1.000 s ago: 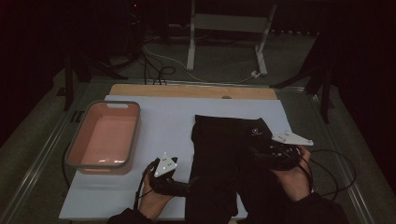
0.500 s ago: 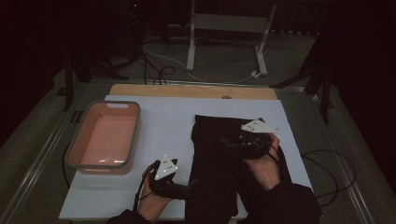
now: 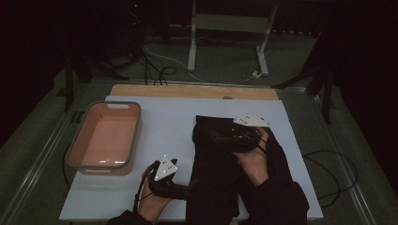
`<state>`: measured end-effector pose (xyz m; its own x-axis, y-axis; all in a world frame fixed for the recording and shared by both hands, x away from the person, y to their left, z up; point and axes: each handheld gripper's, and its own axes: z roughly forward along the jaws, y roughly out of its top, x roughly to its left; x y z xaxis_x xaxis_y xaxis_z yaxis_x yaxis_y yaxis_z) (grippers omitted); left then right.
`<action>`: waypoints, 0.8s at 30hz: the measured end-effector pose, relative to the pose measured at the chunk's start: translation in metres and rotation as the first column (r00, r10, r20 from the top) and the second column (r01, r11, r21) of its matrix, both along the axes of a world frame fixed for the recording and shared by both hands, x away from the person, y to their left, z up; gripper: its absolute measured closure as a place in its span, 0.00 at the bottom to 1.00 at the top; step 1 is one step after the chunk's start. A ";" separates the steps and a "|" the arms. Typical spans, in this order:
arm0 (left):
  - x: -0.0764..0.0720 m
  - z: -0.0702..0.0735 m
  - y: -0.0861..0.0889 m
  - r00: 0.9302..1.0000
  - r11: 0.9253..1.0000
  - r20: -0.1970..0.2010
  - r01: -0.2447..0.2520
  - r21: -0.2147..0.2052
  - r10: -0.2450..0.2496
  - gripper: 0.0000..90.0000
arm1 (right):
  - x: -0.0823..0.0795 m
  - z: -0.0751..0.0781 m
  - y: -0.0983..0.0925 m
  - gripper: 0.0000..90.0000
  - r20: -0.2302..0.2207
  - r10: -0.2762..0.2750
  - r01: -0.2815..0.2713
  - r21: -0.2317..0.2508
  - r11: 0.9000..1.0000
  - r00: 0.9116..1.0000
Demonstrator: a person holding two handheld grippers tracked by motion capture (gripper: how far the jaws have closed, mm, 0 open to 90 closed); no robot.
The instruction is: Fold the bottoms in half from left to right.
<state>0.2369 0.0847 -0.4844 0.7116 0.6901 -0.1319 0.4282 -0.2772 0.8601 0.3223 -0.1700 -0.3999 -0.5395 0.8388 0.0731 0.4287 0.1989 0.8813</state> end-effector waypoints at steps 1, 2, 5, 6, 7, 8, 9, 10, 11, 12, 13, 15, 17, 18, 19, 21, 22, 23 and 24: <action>0.000 0.000 0.000 1.000 1.000 -0.001 0.002 -0.001 -0.002 0.00 | 0.002 0.000 0.003 0.13 0.005 0.000 0.000 0.004 1.000 1.000; 0.000 0.000 0.000 1.000 1.000 0.000 0.002 0.000 -0.002 0.00 | 0.003 -0.001 0.004 0.13 0.007 -0.002 0.002 0.007 1.000 1.000; 0.001 -0.001 0.000 1.000 1.000 -0.001 0.001 0.000 -0.001 0.00 | 0.010 -0.003 0.010 0.13 0.027 -0.003 0.003 0.011 1.000 1.000; 0.001 -0.001 0.000 1.000 1.000 -0.001 -0.001 0.000 0.001 0.00 | 0.010 -0.003 0.010 0.13 0.027 -0.003 0.003 0.011 1.000 1.000; 0.001 -0.001 0.000 1.000 1.000 -0.001 -0.001 -0.001 0.001 0.00 | 0.011 -0.003 0.012 0.13 0.032 -0.004 0.003 0.012 1.000 0.999; 0.001 -0.001 0.000 1.000 1.000 0.000 -0.002 -0.001 0.002 0.00 | 0.015 -0.005 0.015 0.13 0.040 -0.004 0.004 0.010 1.000 0.999; 0.001 -0.001 0.000 1.000 1.000 0.000 -0.002 0.000 0.002 0.00 | 0.015 -0.005 0.015 0.13 0.040 -0.004 0.004 0.010 1.000 0.999; 0.001 -0.001 0.000 1.000 1.000 0.000 -0.002 0.000 0.002 0.00 | 0.017 -0.006 0.016 0.13 0.041 -0.002 0.002 0.011 1.000 0.999; 0.001 -0.001 0.000 1.000 1.000 0.000 -0.002 0.000 0.002 0.00 | 0.019 -0.007 0.018 0.13 0.043 -0.001 0.001 0.011 1.000 0.999; 0.001 -0.001 0.000 1.000 1.000 0.000 -0.002 -0.001 0.002 0.00 | 0.021 -0.008 0.018 0.13 0.045 0.001 -0.002 0.013 1.000 0.999; 0.001 -0.001 0.000 1.000 1.000 0.000 -0.002 -0.001 0.002 0.00 | 0.023 -0.009 0.020 0.13 0.045 0.002 -0.003 0.013 1.000 0.999; 0.001 -0.001 0.001 1.000 1.000 0.000 -0.002 0.000 0.002 0.00 | 0.028 -0.010 0.022 0.13 0.045 0.002 -0.003 0.012 1.000 0.999; 0.001 -0.001 0.001 1.000 1.000 0.000 -0.002 -0.002 0.002 0.00 | 0.032 -0.012 0.024 0.13 0.038 0.003 -0.003 0.003 1.000 0.999; 0.001 -0.001 0.001 1.000 1.000 -0.001 -0.002 -0.003 0.002 0.00 | 0.034 -0.013 0.025 0.13 0.034 0.001 -0.001 -0.003 1.000 0.999; 0.001 -0.001 0.000 1.000 1.000 -0.001 -0.002 -0.003 0.002 0.00 | 0.036 -0.014 0.026 0.13 0.031 -0.001 0.001 -0.002 1.000 1.000; 0.001 -0.001 0.000 1.000 1.000 -0.002 -0.002 -0.003 0.002 0.00 | 0.041 -0.017 0.027 0.13 0.017 -0.001 0.002 -0.008 1.000 1.000; 0.001 -0.001 0.000 1.000 1.000 -0.002 -0.003 -0.004 0.003 0.00 | 0.043 -0.019 0.028 0.13 0.007 -0.005 0.005 -0.008 1.000 1.000; 0.001 -0.001 0.000 1.000 1.000 -0.003 -0.003 -0.005 0.003 0.00 | 0.046 -0.022 0.029 0.14 -0.004 -0.005 0.005 -0.010 1.000 1.000; 0.002 -0.002 0.000 1.000 1.000 -0.003 -0.003 -0.006 0.003 0.00 | 0.048 -0.024 0.030 0.14 -0.020 -0.009 0.009 -0.012 1.000 1.000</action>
